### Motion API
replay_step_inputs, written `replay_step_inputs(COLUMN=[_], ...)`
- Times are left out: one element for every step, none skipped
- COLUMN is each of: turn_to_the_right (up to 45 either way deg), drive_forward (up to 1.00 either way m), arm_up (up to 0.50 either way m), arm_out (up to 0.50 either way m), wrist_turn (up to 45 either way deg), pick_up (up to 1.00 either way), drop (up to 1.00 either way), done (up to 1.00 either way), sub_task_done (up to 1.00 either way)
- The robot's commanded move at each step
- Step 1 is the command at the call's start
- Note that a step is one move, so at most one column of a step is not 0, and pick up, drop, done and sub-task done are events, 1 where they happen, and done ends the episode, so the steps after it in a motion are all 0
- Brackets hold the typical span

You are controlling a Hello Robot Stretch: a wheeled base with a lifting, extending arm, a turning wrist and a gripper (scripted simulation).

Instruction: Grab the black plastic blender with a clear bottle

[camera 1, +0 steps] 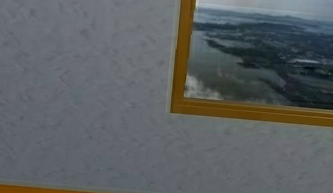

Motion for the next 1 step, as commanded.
replay_step_inputs(turn_to_the_right=[0.0], drive_forward=[0.00], arm_up=[0.00], arm_out=[0.00], wrist_turn=[0.0], pick_up=[0.00], drop=[0.00], done=[1.00], sub_task_done=[0.00])
